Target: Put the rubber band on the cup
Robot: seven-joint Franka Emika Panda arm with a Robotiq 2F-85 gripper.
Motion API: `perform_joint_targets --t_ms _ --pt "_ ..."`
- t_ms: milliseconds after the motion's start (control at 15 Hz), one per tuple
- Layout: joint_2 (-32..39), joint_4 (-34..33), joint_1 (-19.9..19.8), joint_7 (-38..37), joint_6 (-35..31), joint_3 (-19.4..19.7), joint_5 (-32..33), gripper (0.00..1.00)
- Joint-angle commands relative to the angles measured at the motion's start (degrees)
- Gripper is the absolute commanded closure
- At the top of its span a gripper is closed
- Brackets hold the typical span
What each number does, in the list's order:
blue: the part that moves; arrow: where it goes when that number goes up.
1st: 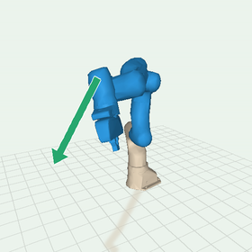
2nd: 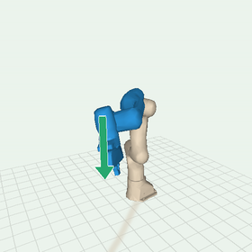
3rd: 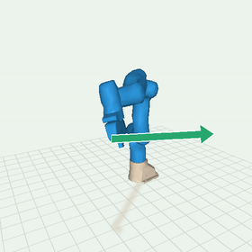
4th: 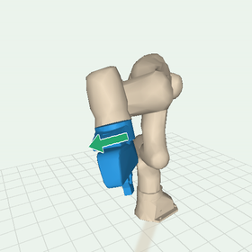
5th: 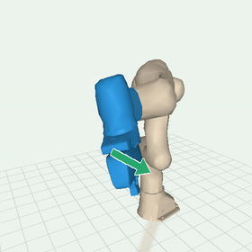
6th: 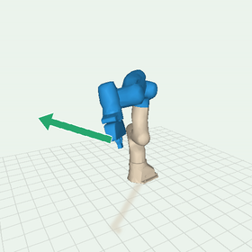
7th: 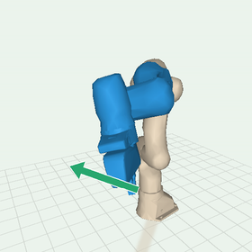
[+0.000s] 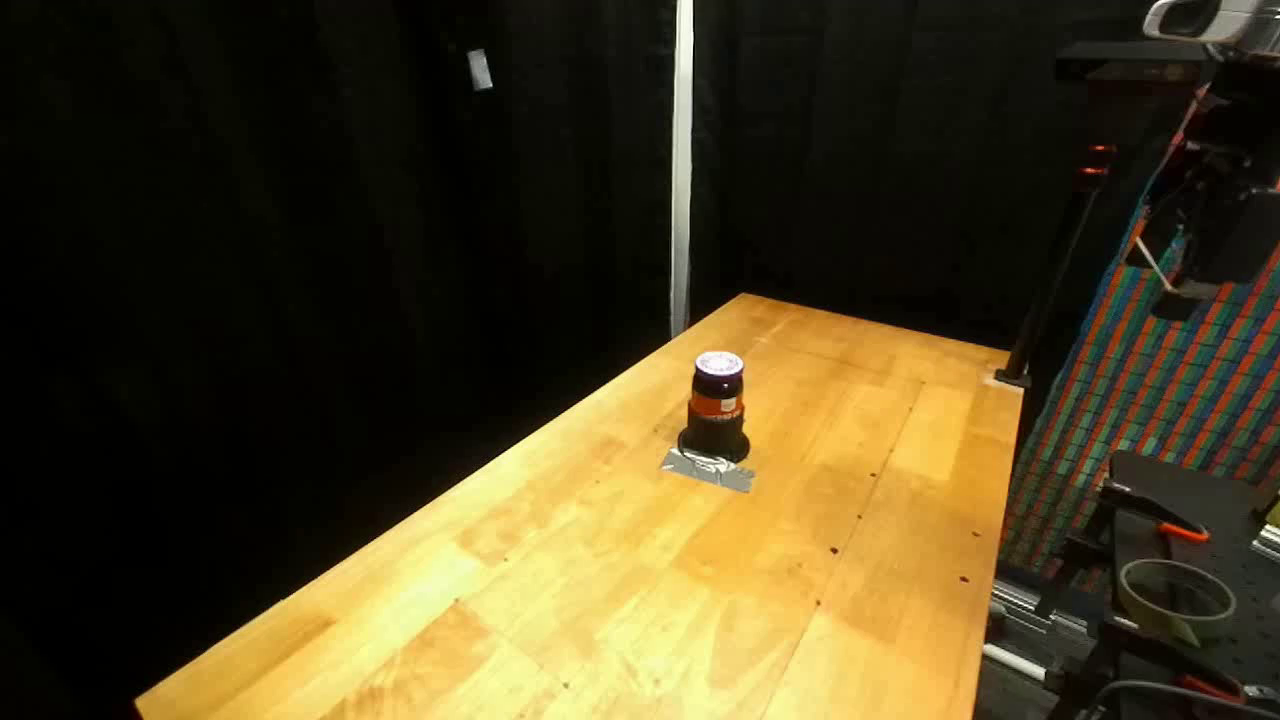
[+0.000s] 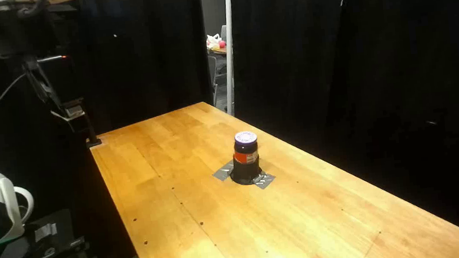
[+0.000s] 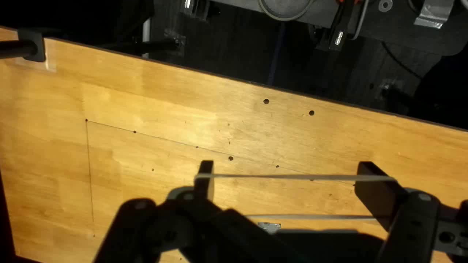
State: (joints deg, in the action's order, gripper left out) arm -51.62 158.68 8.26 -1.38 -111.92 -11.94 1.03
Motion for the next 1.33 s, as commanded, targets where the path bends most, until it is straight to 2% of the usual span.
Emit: perform_joint_targets --t_ms 0,667,933,1267 --pt "0.1 -0.1 0.8 -0.5 0.1 0.7 0.6 0.00" --pt "0.1 -0.1 0.8 -0.5 0.1 0.7 0.6 0.00" --pt "13.5 -8.5 0.0 2.2 -1.4 1.2 0.9 0.00" --pt "28.2 -19.7 -1.7 9.5 -3.8 1.5 -1.5 0.00"
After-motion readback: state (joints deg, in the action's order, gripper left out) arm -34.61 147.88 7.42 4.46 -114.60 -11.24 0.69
